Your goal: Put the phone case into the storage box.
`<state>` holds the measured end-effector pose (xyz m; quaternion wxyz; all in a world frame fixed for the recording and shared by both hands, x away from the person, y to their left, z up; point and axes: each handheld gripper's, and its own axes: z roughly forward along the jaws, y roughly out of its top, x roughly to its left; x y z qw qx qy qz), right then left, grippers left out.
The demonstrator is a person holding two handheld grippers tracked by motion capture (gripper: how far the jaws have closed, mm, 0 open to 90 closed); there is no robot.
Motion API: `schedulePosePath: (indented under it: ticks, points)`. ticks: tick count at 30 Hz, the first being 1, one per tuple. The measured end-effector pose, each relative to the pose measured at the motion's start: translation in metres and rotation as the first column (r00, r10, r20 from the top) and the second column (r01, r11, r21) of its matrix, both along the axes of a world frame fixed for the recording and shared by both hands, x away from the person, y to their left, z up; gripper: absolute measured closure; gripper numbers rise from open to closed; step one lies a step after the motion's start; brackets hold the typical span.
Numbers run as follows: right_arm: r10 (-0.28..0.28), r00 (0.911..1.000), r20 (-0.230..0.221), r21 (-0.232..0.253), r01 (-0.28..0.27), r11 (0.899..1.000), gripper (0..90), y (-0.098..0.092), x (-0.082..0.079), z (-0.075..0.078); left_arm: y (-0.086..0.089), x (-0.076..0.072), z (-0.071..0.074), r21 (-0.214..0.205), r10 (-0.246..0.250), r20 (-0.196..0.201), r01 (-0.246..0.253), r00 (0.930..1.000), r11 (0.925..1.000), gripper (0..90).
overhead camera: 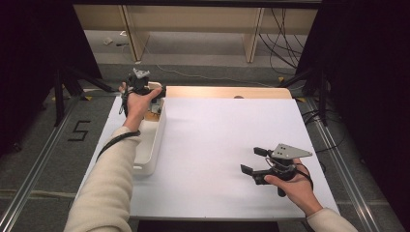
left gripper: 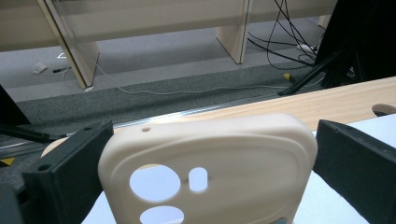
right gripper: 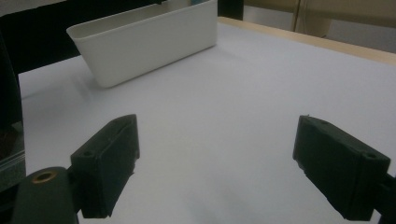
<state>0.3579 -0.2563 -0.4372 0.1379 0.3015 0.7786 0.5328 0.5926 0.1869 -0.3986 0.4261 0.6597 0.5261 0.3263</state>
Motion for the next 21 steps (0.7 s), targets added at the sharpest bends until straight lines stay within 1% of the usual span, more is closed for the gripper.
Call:
schedulePosePath:
  ticks: [3, 9, 21]
  points:
    - [0.000, 1.0000, 0.000, 0.000, 0.000, 1.000, 15.6, 0.000, 0.000, 0.000, 0.000, 0.000, 0.002, 0.010, -0.003, 0.006, 0.002, 1.0000, 0.9999, 0.0]
    - [0.001, 1.0000, -0.001, 0.000, -0.001, 1.000, 15.5, 0.001, 0.000, 0.000, 0.000, -0.001, 0.009, 0.010, -0.012, 0.027, 0.011, 0.9996, 0.9999, 0.0]
    - [0.005, 1.0000, -0.002, -0.003, -0.005, 1.000, 15.5, 0.001, 0.000, 0.000, -0.009, -0.005, 0.026, 0.012, -0.039, 0.077, 0.038, 0.9963, 0.9992, 0.0]
